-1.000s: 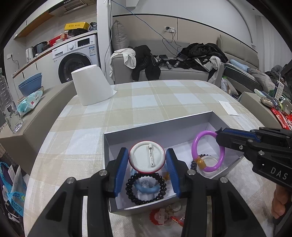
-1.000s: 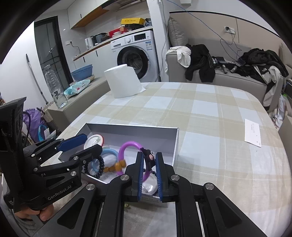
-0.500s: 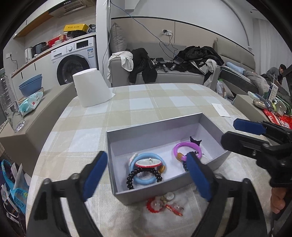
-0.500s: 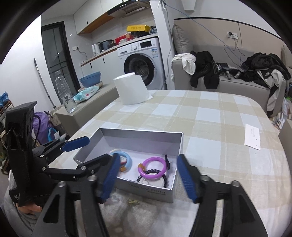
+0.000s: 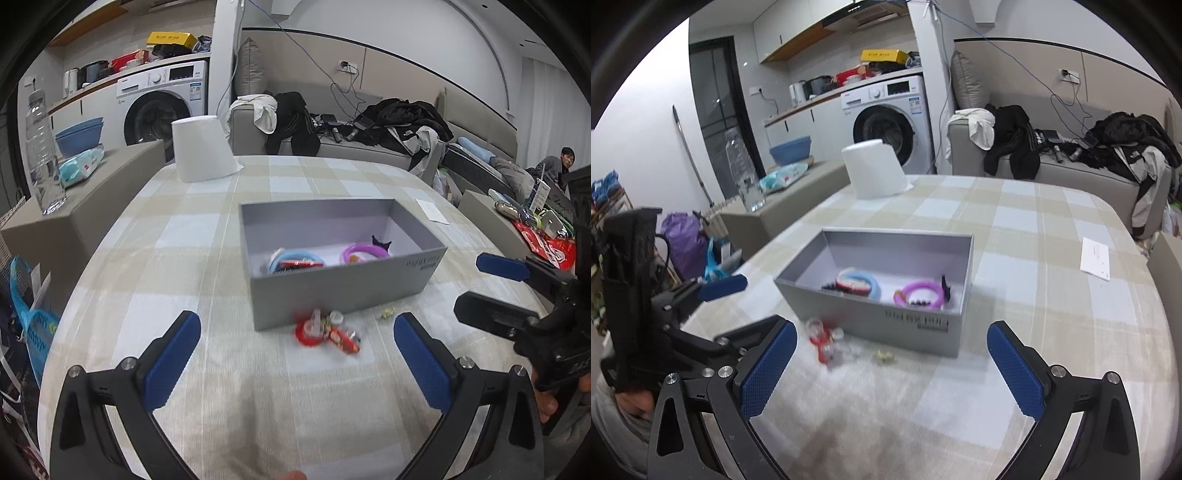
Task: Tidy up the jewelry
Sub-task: 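Withdraw both tools from the box toward the remaining charms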
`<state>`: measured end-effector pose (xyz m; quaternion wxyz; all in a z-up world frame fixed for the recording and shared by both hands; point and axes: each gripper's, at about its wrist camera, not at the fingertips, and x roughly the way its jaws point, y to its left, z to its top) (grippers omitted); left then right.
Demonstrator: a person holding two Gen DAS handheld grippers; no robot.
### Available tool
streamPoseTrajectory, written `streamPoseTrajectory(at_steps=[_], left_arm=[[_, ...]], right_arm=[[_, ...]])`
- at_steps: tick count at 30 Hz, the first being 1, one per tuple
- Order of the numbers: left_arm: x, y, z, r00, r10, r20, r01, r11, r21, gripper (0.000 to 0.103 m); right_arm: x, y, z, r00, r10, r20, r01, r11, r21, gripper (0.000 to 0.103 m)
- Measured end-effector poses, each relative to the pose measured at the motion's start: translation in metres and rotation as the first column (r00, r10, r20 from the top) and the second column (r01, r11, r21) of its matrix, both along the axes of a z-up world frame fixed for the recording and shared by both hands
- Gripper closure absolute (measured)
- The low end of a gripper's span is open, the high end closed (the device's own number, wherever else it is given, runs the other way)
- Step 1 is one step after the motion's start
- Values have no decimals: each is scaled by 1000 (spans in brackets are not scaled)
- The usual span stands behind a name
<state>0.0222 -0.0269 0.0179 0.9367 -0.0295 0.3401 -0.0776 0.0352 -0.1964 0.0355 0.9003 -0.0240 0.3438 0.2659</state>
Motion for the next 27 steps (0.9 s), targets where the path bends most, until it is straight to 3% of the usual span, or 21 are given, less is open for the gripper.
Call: streamPoseTrajectory(at_steps=[11,15,17,18,19,27], left_arm=[[-6,-2,-16,1000,-10,-20,10,999,32,2],[-6,-1,-18,999,0,-37,1,999,34,2],[-7,0,-18,999,3,-38,-2,999,35,1],[-8,0,-18,999,2,-38,-1,999,35,1],[-7,0,-18,999,2,-40,-1,999,36,1],[-4,4,-20,998,7,-57,-7,1000,9,1]], right_arm=[[9,-6,-36,990,-18,-139,13,999,-37,2],[8,1,-41,984,28,-174,-37,998,-47,26],[8,8,-44,979,67,-194,-79,995,-56,47],[8,12,-46,976,78,-202,-93,993,-65,66],[9,15,-46,975,81,-205,-98,993,-73,72],[25,24,-49,978,55,-204,-77,992,-100,70]])
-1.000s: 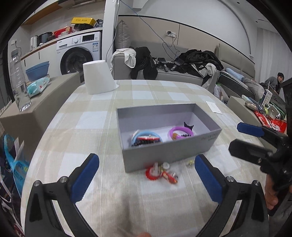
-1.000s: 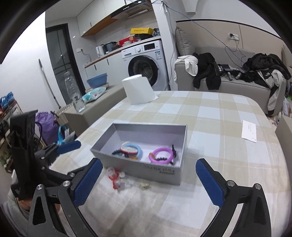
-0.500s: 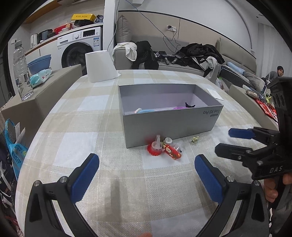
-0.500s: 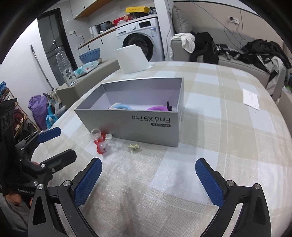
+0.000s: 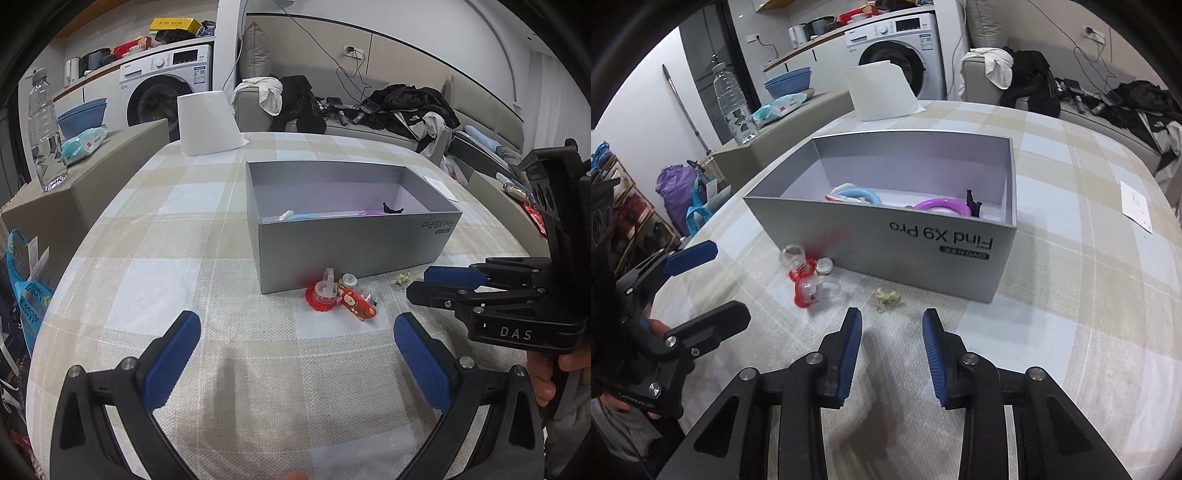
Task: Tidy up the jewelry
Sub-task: 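Withdraw both tools from the box toward the remaining charms, then grasp the yellow charm with the right tool while the left tool grasps the red-white charm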
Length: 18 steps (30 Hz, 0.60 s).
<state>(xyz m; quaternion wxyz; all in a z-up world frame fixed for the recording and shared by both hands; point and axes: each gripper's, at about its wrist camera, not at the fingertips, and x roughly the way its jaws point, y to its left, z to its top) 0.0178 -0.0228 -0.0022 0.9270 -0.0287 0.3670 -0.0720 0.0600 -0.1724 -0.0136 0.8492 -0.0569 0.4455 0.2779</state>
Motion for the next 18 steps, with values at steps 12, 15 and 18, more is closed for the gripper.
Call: streamPoseTrajectory(at_steps=[12,15,18], left_arm=[[1,2,-1,1000,5,-7,-5,1000,-9,1],[2,2,0,1000,6,-7,-6,1000,-10,1],[2,3,0,1000,6,-7,-6,1000,-10,2]], right_arm=[[2,23,-2,998,40,56,-34,994,-106,71],[1,27,-2,996,47,78,-36,990,-135,75],[1,30,-3,994,57,90,-44,988,-145,82]])
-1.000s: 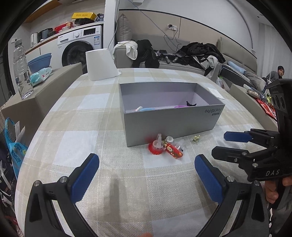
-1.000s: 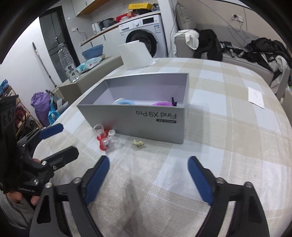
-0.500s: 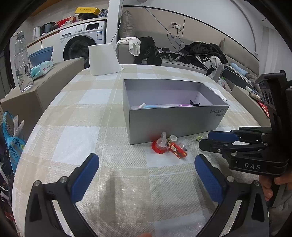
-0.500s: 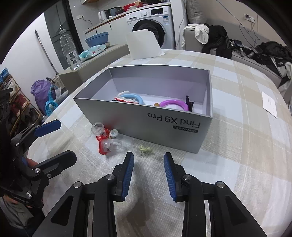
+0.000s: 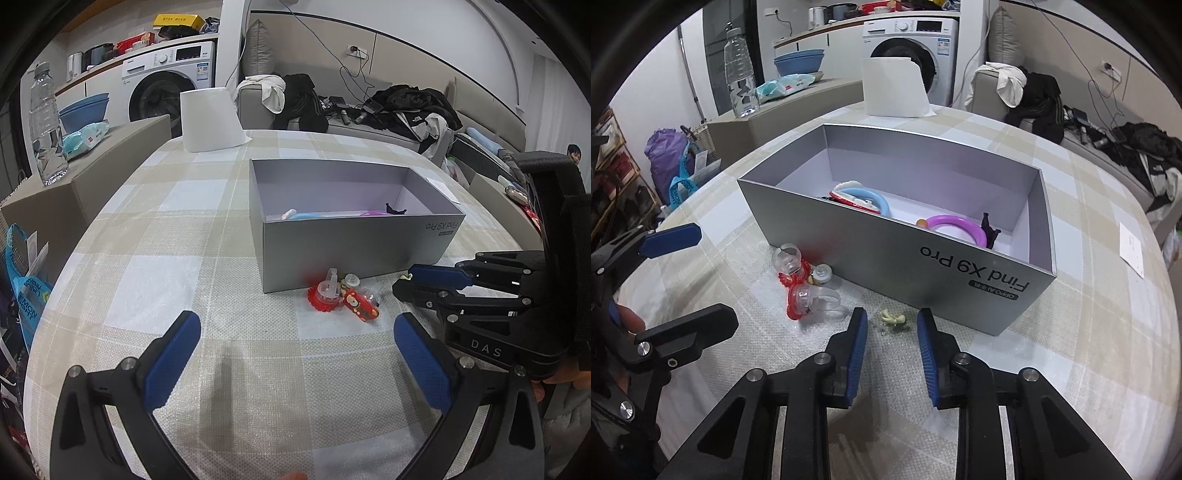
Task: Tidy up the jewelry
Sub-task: 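Grasp the yellow charm with the right tool while the left tool grasps the red-white charm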
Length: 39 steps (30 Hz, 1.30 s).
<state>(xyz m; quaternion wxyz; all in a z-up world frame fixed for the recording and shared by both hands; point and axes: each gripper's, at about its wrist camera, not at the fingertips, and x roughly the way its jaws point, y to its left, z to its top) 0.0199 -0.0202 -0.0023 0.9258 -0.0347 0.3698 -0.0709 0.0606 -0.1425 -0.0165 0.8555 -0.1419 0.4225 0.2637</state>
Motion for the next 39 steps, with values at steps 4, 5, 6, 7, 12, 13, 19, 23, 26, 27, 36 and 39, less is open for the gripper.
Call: streamPoseTrajectory(at_steps=[4,5,6,7,12,13,19,23,26,27,36,39], left_arm=[[0,0,0,1000,-1,1,1,1000,1,1],[0,0,0,1000,-1,1,1,1000,2,1],[0,0,0,1000,-2,1,2,1000,3,1],[0,0,0,1000,-2,1,2,1000,2,1],[-2,-2,2,1000,-28,13,28,1000,-4,2],[-3,-3,3,999,-35,18,35,999,-5,2],[-4,-15,5,991,-135,13,135,991,-21,37],[4,-24,3,990,-141,-8,142,990,29,61],[12,-21,1,994,-109,-23,110,993,37,63],[13,-19,0,995,-100,-29,101,994,39,65],[27,-20,-8,991,-83,-103,89,994,57,78],[30,-22,-8,989,-101,-111,108,992,58,78]], right_arm=[[-3,0,0,1000,17,4,-17,1000,1,89],[-4,-1,0,1000,21,1,-21,1000,9,89],[-6,-3,1,1000,22,-2,-22,1000,17,89],[-8,-7,2,1000,21,1,-21,999,26,89],[-24,-29,15,1000,6,23,-9,993,116,89],[-27,-34,17,1000,0,22,-3,991,137,89],[-36,-46,26,1000,-12,25,7,983,183,89],[-36,-48,26,1000,-11,22,7,982,188,89],[-35,-49,26,1000,-11,21,6,981,193,89],[-36,-50,26,1000,-11,20,7,981,195,89],[-35,-55,26,1000,-23,19,19,980,199,89],[-35,-54,26,1000,-21,18,17,980,196,89]])
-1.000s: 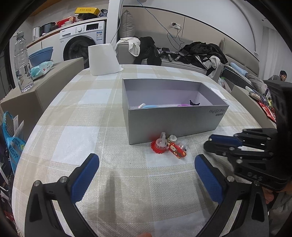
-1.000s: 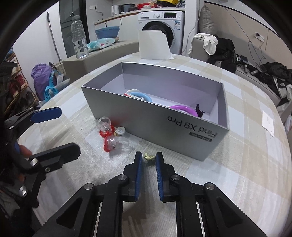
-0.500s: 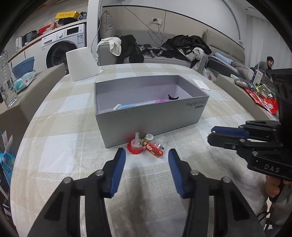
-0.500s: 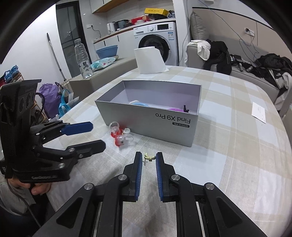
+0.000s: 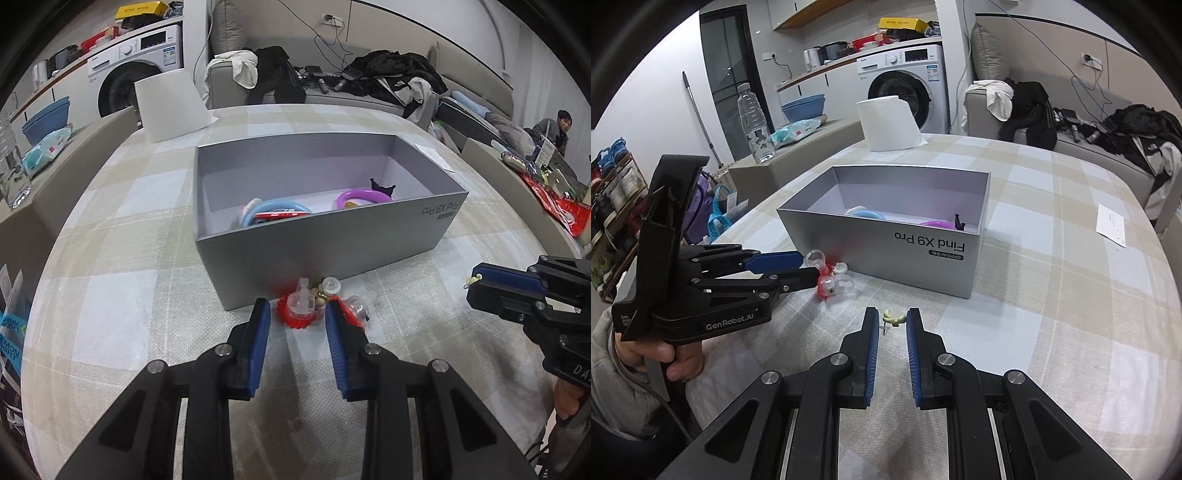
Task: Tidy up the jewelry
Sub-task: 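Grasp the yellow charm with the right tool while the left tool grasps the red-white charm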
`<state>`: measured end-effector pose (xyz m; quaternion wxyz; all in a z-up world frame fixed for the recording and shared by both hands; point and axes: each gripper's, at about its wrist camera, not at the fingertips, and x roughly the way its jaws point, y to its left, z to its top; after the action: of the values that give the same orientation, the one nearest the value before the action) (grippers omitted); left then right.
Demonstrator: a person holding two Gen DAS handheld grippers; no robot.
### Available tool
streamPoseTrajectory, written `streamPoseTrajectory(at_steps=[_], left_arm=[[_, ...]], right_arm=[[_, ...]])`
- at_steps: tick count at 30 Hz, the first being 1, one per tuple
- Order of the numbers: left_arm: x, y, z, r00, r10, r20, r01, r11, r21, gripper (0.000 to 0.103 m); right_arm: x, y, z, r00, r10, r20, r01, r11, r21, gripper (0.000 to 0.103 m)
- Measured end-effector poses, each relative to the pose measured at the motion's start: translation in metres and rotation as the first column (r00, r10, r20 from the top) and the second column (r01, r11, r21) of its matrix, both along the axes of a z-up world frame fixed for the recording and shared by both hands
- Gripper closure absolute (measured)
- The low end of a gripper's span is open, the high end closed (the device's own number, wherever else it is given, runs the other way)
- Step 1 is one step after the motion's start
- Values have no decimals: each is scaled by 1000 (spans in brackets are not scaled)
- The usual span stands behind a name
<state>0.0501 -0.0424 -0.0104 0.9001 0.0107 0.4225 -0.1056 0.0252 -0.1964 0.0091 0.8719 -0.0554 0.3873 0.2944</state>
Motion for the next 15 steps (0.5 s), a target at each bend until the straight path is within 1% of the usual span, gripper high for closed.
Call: streamPoseTrajectory(at_steps=[2,4,8,15], left_arm=[[3,-1,-1,1000,-1,-8,1,1000,13,78],[5,-1,-3,1000,-4,-21,4,1000,7,85],[1,0,0,1000,-14,-10,14,1000,2,89],[-7,8,3,1000,-7,0,7,1000,-10,89]], right_arm=[[0,1,0,1000,3,-2,-3,1000,-3,89],[-1,2,0,1000,6,-3,-6,1000,-5,89],[-1,2,0,1000,9,-3,-9,1000,-3,89],[1,2,0,1000,-2,-3,2,1000,-3,89]])
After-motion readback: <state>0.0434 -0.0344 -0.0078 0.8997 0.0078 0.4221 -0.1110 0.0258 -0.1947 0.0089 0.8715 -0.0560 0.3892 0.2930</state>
